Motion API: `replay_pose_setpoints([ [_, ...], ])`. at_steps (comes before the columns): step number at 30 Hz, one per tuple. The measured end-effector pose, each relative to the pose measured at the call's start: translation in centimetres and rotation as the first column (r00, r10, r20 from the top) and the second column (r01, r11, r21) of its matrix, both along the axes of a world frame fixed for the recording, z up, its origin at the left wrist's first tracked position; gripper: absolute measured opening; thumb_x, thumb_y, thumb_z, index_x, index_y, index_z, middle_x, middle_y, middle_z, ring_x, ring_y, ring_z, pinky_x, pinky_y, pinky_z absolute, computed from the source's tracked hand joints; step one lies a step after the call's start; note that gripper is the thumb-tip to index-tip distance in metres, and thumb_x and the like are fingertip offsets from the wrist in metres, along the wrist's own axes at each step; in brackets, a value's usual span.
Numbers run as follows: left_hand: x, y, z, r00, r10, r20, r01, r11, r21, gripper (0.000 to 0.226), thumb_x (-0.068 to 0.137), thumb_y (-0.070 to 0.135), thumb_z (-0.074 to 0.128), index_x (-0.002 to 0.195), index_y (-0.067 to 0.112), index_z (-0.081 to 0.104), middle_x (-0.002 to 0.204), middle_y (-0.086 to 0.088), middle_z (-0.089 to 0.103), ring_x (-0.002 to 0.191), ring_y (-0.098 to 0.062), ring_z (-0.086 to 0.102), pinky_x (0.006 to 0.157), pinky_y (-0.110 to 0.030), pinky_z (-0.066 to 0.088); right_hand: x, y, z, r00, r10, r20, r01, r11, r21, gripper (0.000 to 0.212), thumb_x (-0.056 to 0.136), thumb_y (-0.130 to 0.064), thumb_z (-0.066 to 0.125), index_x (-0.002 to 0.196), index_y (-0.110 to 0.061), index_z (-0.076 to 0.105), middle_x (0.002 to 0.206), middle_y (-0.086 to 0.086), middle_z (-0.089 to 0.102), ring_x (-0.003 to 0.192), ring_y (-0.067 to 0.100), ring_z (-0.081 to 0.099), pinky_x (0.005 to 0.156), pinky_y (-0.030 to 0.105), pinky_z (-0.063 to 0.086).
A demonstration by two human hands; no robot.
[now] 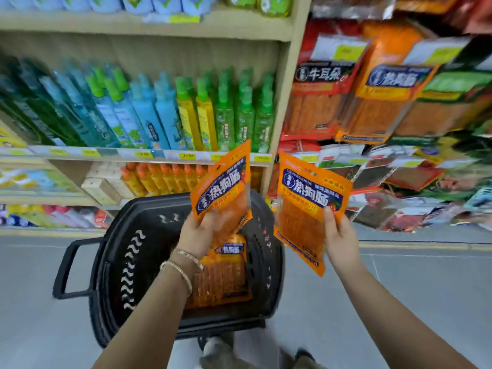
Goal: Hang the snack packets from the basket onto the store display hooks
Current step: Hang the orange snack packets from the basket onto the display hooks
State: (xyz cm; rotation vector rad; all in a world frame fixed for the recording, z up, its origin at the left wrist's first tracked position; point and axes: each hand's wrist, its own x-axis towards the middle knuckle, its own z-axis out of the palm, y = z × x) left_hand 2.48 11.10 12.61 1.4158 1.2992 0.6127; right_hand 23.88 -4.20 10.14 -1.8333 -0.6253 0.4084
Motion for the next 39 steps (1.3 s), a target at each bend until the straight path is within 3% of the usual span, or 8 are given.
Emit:
replay_pose_setpoints([
  [10, 16.5, -7.4, 9.7, 0.994, 0.027, 0.105, -0.048, 0.977, 0.206, 0.074, 0.092, 0.056, 0.039, 0.139, -0.001, 0.037, 0.143, -0.019, 0.041, 0.131, -0.03, 0.038, 0.097, -0.03, 0.029, 14.4, -9.9, 11.0, 0.948, -0.042, 0.314, 0.005, 0.993, 0.116, 0.027, 0.099, -0.022, 0.046, 0.072, -0.028, 0.043, 0.064, -0.01, 0.044, 0.059, -0.006, 0.045, 0.056, 0.017, 0.031],
  [16, 22.1, -7.0, 15.9, 0.916, -0.074, 0.394, -0.055, 0.951, 0.305, 0.011, 0.089, 0.025, 0.06, 0.099, 0.023, 0.064, 0.103, -0.003, 0.068, 0.105, -0.027, 0.062, 0.096, -0.04, 0.047, 21.5, -9.7, 17.5, 0.919, -0.186, 0.348, 0.083, 0.953, 0.29, 0.034, 0.096, -0.03, 0.052, 0.075, -0.003, 0.053, 0.067, 0.015, 0.055, 0.063, 0.016, 0.043, 0.06, 0.037, 0.033],
  [22, 25.3, -4.0, 22.1, 0.875, -0.002, 0.485, -0.22, 0.889, 0.401, 0.014, 0.089, 0.036, 0.058, 0.082, 0.026, 0.065, 0.083, 0.014, 0.067, 0.076, 0.002, 0.062, 0.073, -0.019, 0.047, 25.8, -6.1, 24.8, 0.921, -0.195, 0.338, 0.03, 0.899, 0.436, 0.022, 0.097, -0.036, 0.05, 0.078, -0.026, 0.058, 0.075, -0.016, 0.059, 0.067, -0.01, 0.053, 0.062, 0.011, 0.04],
  [24, 26.1, -2.8, 23.9, 0.863, -0.017, 0.504, -0.231, 0.875, 0.425, 0.019, 0.088, 0.041, 0.058, 0.076, 0.028, 0.065, 0.069, 0.022, 0.067, 0.063, 0.013, 0.06, 0.059, -0.01, 0.045, 26.9, -4.4, 27.0, 0.926, -0.178, 0.332, -0.002, 0.88, 0.476, 0.016, 0.097, -0.036, 0.048, 0.086, -0.03, 0.059, 0.086, -0.013, 0.063, 0.079, -0.007, 0.058, 0.071, 0.016, 0.046],
  [27, 27.4, -0.8, 26.0, 0.855, -0.067, 0.514, -0.192, 0.88, 0.435, 0.025, 0.085, 0.048, 0.058, 0.079, 0.026, 0.068, 0.072, 0.016, 0.072, 0.068, -0.002, 0.068, 0.06, -0.022, 0.051, 28.7, -1.3, 30.3, 0.944, -0.155, 0.293, -0.014, 0.864, 0.503, 0.021, 0.096, -0.036, 0.048, 0.086, -0.021, 0.059, 0.089, 0.005, 0.065, 0.082, 0.02, 0.062, 0.074, 0.039, 0.049],
  [30, 29.0, 1.0, 27.6, 0.845, -0.113, 0.522, -0.175, 0.865, 0.47, 0.026, 0.08, 0.054, 0.058, 0.076, 0.031, 0.07, 0.075, 0.012, 0.073, 0.069, -0.008, 0.07, 0.06, -0.026, 0.052, 30.4, 2.1, 33.1, 0.972, -0.087, 0.217, -0.045, 0.841, 0.54, 0.025, 0.095, -0.034, 0.05, 0.079, -0.017, 0.059, 0.079, 0.005, 0.064, 0.072, 0.012, 0.056, 0.069, 0.033, 0.044],
  [35, 31.4, 3.7, 29.3, 0.826, -0.152, 0.542, -0.164, 0.856, 0.491, 0.021, 0.081, 0.051, 0.06, 0.072, 0.037, 0.071, 0.074, 0.01, 0.073, 0.068, -0.009, 0.07, 0.062, -0.029, 0.05, 32.6, 7.1, 36.1, 0.998, 0.002, 0.059, -0.037, 0.805, 0.592, 0.031, 0.095, -0.035, 0.049, 0.098, -0.007, 0.061, 0.114, 0.013, 0.063, 0.104, 0.02, 0.058, 0.088, 0.034, 0.044],
  [39, 32.9, 4.8, 29.7, 0.806, -0.188, 0.561, -0.132, 0.867, 0.481, 0.025, 0.083, 0.049, 0.06, 0.077, 0.027, 0.07, 0.078, 0.003, 0.074, 0.072, -0.015, 0.071, 0.066, -0.033, 0.054, 33.9, 9.6, 37.3, 0.996, 0.091, 0.014, -0.081, 0.789, 0.609, 0.018, 0.095, -0.034, 0.049, 0.097, -0.02, 0.06, 0.123, 0.004, 0.061, 0.101, 0.008, 0.056, 0.091, 0.032, 0.041],
])
